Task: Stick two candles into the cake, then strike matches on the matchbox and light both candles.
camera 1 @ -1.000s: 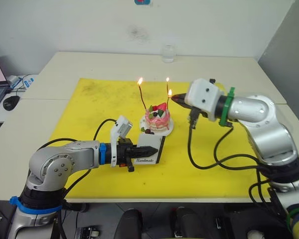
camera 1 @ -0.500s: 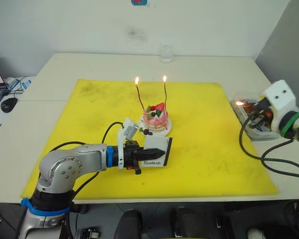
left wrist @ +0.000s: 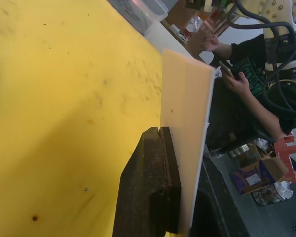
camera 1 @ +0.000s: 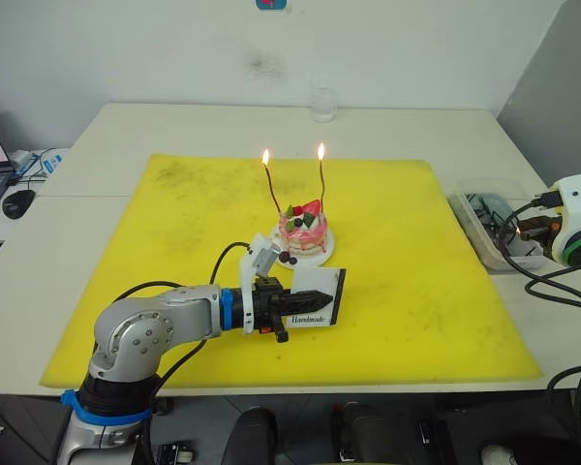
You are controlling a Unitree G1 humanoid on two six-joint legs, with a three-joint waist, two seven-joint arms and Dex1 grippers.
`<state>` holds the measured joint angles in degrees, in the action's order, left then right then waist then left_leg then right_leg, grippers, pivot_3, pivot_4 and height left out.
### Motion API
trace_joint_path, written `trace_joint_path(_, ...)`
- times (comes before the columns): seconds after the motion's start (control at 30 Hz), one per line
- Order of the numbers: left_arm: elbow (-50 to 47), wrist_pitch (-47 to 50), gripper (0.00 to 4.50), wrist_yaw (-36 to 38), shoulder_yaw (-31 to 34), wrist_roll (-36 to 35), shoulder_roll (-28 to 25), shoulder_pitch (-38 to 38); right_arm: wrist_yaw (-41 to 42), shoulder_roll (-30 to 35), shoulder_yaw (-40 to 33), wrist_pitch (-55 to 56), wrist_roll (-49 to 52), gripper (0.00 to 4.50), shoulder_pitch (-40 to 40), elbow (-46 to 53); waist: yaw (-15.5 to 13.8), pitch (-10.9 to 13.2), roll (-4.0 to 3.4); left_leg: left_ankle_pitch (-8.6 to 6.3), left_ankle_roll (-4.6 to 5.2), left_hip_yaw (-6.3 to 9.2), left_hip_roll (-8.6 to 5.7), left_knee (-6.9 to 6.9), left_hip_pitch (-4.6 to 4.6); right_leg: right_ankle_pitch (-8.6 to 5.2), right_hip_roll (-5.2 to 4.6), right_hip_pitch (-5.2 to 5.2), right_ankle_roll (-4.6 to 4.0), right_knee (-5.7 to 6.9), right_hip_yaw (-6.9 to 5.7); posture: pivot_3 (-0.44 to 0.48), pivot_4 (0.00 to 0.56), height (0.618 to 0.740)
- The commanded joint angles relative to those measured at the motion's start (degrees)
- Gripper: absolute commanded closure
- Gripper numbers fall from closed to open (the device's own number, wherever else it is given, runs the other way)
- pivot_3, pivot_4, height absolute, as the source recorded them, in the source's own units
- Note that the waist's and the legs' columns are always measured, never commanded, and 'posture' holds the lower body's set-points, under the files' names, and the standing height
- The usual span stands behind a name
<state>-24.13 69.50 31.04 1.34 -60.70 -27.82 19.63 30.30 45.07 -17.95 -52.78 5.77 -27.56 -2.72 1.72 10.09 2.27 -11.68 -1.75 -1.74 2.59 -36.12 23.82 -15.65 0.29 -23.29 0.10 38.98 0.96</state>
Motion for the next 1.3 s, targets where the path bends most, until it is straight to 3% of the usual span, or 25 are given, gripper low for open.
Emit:
trace_joint_path(0.03,-1.0,-0.9,4.50,0.1,-0.1,-0.5,0.3,0.6,-2.2,-0.1,-0.9,2.8,0.3,2.35,-1.4,0.2,0.0,0.0,0.00,0.00,0.00,0.01,0.01,0.00,0.00,0.00,0.01,0.00,0.00,0.00,-0.01,0.000,0.150,0.740)
trace_joint_path(0.17,-0.4,-1.1,4.50,0.2,-0.1,-0.2,0.2,1.1,-3.3,-1.0,-1.3,4.4,1.0,0.88,-1.3,1.2,0.0,0.0,0.00,0.00,0.00,0.02,0.02,0.00,0.01,0.00,0.02,0.00,0.00,0.00,-0.01,0.000,0.150,0.740)
trace_joint_path(0.27,-0.3,-0.9,4.50,-0.1,0.2,-0.3,0.1,1.2,-3.1,-0.6,-1.9,5.9,1.4,0.02,-0.2,3.6,0.0,0.0,-0.01,0.00,0.00,0.02,0.03,0.00,0.01,0.00,0.02,0.00,0.00,0.00,-0.01,0.000,0.150,0.740)
trace_joint_path(0.47,-1.1,3.3,4.50,-3.8,3.6,-5.6,-0.4,0.2,0.5,1.0,-4.3,7.0,5.3,0.02,3.9,14.0,-0.1,0.0,-0.02,0.00,0.00,0.04,0.07,0.01,0.02,0.00,0.02,0.00,0.01,0.00,-0.02,0.000,0.150,0.740)
trace_joint_path(0.63,0.6,8.6,4.50,-13.7,7.2,-15.5,0.1,-1.0,11.9,4.7,-3.7,8.1,13.4,0.02,10.5,27.0,0.0,0.0,-0.03,0.00,0.00,0.07,0.12,0.01,0.01,-0.01,0.02,0.00,0.02,-0.01,-0.04,0.000,0.150,0.740)
trace_joint_path(0.77,4.1,10.1,4.50,-23.0,6.2,-22.7,0.8,-0.9,21.4,8.8,-2.0,4.0,23.0,0.02,16.8,36.7,-0.2,0.0,-0.03,0.00,0.00,0.15,0.15,-0.01,-0.03,-0.01,-0.02,0.07,0.02,0.00,-0.11,0.000,0.150,0.740)
trace_joint_path(0.97,6.8,9.2,4.50,-30.8,1.4,-20.6,4.9,0.2,21.7,9.4,3.5,0.4,29.7,0.02,19.1,45.6,-0.3,0.0,-0.01,0.00,0.00,0.11,0.06,-0.08,-0.02,0.04,-0.29,0.09,0.10,0.00,-0.08,0.000,0.150,0.740)
trace_joint_path(1.17,9.2,8.6,4.50,-31.9,-0.6,-16.1,6.7,1.8,19.8,10.1,6.3,-0.3,30.8,0.02,18.9,47.3,-0.3,0.0,-0.01,0.00,0.00,0.13,-0.02,-0.08,-0.02,0.05,-0.22,0.09,0.10,0.00,-0.11,0.000,0.150,0.740)
trace_joint_path(1.3,9.1,8.7,3.42,-30.9,-0.2,-14.3,6.4,2.0,18.8,10.5,6.4,-0.5,31.5,0.00,19.0,47.8,-0.4,0.0,-0.01,0.00,0.00,0.14,0.00,-0.07,0.00,0.04,-0.21,0.08,0.09,-0.02,-0.10,0.000,0.150,0.740)
